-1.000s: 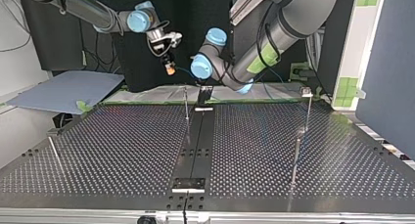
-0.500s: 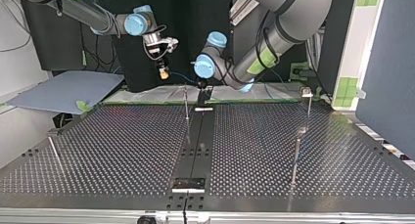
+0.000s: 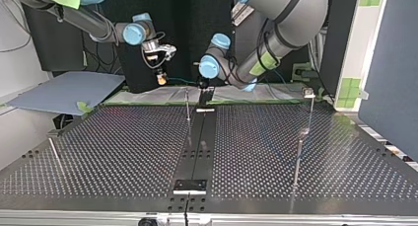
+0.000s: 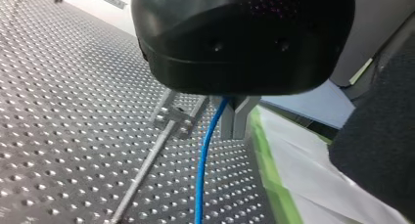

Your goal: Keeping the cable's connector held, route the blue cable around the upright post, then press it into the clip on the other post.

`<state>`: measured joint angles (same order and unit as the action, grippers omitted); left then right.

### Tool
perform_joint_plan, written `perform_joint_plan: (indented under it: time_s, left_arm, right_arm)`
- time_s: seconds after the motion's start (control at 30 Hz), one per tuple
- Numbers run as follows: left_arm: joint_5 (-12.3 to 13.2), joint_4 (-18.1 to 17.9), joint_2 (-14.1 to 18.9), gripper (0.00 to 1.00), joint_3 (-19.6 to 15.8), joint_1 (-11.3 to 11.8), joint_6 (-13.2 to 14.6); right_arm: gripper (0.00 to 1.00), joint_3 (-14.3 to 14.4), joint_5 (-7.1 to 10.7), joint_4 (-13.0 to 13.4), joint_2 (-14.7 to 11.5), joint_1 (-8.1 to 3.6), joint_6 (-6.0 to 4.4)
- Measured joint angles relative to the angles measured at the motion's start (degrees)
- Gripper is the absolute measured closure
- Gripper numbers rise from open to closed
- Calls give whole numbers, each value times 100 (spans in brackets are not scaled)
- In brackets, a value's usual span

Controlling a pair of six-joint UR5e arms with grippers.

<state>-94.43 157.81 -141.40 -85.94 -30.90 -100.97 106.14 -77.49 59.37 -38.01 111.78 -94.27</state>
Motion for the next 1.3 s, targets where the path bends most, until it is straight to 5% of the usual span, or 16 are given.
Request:
perform_joint_plan:
  time_s: [0.53, 0.93, 1.3]
  left_arm:
    - [234, -230, -40, 100, 0, 91, -113]
    - [301, -428, -40, 100, -1, 178, -469]
    - [674, -615, -44, 100, 0, 219, -832]
  right_arm:
    - [100, -272, 44, -243, 9, -201, 43]
    - [100, -328, 50, -323, 7, -330, 56]
    - [100, -547, 49, -705, 7, -399, 65]
